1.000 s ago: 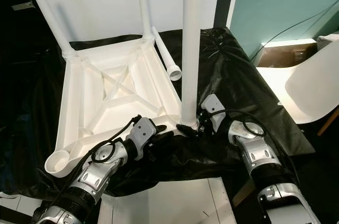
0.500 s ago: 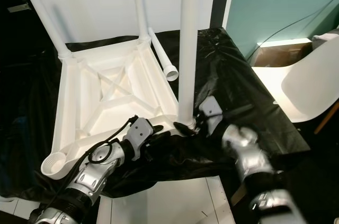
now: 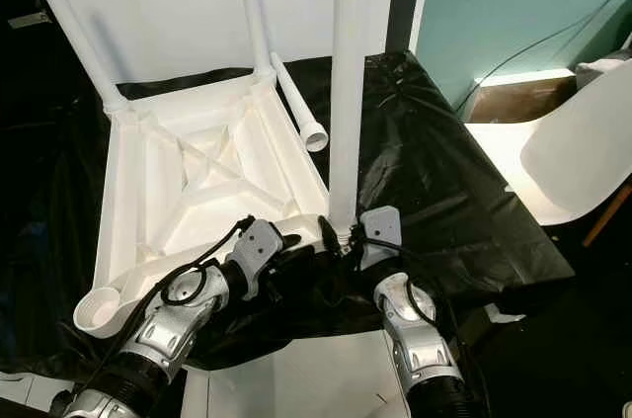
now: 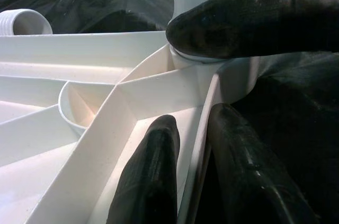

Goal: Building children table

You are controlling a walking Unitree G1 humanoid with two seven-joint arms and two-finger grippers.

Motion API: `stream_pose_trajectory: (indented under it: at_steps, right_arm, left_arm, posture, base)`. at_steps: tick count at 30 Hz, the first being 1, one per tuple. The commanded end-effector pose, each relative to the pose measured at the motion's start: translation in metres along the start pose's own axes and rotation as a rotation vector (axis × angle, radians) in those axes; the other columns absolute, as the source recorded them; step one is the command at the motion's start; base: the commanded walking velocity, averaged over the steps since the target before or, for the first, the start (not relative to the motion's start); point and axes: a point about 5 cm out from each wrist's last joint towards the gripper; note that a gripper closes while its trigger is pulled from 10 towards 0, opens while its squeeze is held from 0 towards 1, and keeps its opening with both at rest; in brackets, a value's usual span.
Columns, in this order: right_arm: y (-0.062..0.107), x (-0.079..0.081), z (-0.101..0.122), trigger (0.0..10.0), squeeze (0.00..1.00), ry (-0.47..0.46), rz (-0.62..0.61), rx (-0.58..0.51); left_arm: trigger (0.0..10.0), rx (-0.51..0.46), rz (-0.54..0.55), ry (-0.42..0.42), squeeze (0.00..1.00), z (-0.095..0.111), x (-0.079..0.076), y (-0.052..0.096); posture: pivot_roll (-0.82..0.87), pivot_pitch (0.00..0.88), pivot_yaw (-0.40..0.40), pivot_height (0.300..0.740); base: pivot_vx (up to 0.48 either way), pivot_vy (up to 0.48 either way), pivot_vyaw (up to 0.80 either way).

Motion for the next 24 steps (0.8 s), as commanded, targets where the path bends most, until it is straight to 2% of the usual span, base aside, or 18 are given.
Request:
stream_pose_trajectory:
  at_steps: [1, 2, 4, 5, 7, 12, 17, 18, 19, 20, 21, 24]
  right_arm:
    - [-0.001, -0.025, 0.0, 10.0, 1.0, 0.039, -0.029, 0.027]
    - [-0.005, -0.029, 0.003, 10.0, 1.0, 0.083, 0.026, 0.016]
    - [-0.007, -0.032, 0.005, 10.0, 1.0, 0.115, 0.063, 0.011]
    - [-0.01, -0.034, 0.008, 10.0, 0.0, 0.142, 0.114, 0.008]
    - [-0.016, -0.043, 0.014, 10.0, 0.0, 0.199, 0.233, -0.003]
    - [-0.022, -0.05, 0.02, 10.0, 0.0, 0.261, 0.348, 0.003]
    - [-0.023, -0.052, 0.02, 10.0, 0.0, 0.274, 0.421, 0.028]
    - [-0.022, -0.053, 0.019, 5.3, 0.0, 0.264, 0.454, 0.043]
    - [-0.022, -0.053, 0.017, 1.1, 0.0, 0.251, 0.479, 0.054]
    - [-0.022, -0.053, 0.017, 1.1, 0.0, 0.251, 0.479, 0.054]
    - [-0.021, -0.052, 0.015, 0.0, 0.0, 0.225, 0.491, 0.067]
    - [-0.017, -0.049, 0.006, 0.0, 0.0, 0.172, 0.475, 0.086]
  left_arm:
    - [10.0, 0.128, -0.09, 0.039, 0.0, -0.028, -0.017, 0.003]
    - [10.0, 0.127, -0.09, 0.04, 0.0, -0.028, -0.017, 0.003]
    - [10.0, 0.126, -0.09, 0.04, 0.0, -0.028, -0.017, 0.002]
    - [10.0, 0.127, -0.091, 0.04, 0.0, -0.028, -0.017, 0.002]
    - [10.0, 0.127, -0.092, 0.041, 0.0, -0.028, -0.017, 0.002]
    - [10.0, 0.131, -0.094, 0.039, 0.0, -0.029, -0.018, 0.003]
    - [10.0, 0.132, -0.093, 0.038, 0.0, -0.029, -0.018, 0.003]
    - [10.0, 0.132, -0.092, 0.038, 0.0, -0.029, -0.018, 0.003]
    - [10.0, 0.132, -0.091, 0.038, 0.0, -0.029, -0.018, 0.003]
    - [10.0, 0.132, -0.091, 0.038, 0.0, -0.029, -0.018, 0.003]
    - [10.0, 0.131, -0.089, 0.04, 0.0, -0.029, -0.018, 0.003]
    - [10.0, 0.126, -0.085, 0.045, 0.0, -0.03, -0.02, 0.001]
  posture:
    - [-0.02, 0.0, 0.056, 0.74]
    - [-0.02, 0.0, 0.054, 0.74]
    - [-0.02, 0.0, 0.054, 0.74]
    - [-0.03, 0.0, 0.051, 0.74]
    - [-0.03, 0.0, 0.05, 0.74]
    - [-0.02, 0.0, 0.048, 0.74]
    - [-0.02, 0.0, 0.044, 0.74]
    - [-0.02, 0.0, 0.041, 0.74]
    - [-0.02, 0.0, 0.038, 0.74]
    - [-0.02, 0.0, 0.038, 0.74]
    - [-0.02, 0.0, 0.035, 0.74]
    - [-0.03, 0.0, 0.023, 0.74]
  base:
    - [0.0, 0.0, 0.0]
    - [0.0, 0.0, 0.0]
    - [0.0, 0.0, 0.0]
    - [0.0, 0.0, 0.0]
    - [0.0, 0.0, 0.0]
    - [0.0, 0.0, 0.0]
    - [0.0, 0.0, 0.0]
    - [0.0, 0.0, 0.0]
    - [0.0, 0.0, 0.0]
    - [0.0, 0.0, 0.0]
    - [0.0, 0.0, 0.0]
    - [0.0, 0.0, 0.0]
Point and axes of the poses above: a point about 5 cm out from each wrist's last joint towards the gripper, its own y axis pointing back from the gripper into the wrist, its own z axis along the axis of the wrist's last joint, x = y × z, and after that the axes turned 6 degrees about y, right-handed
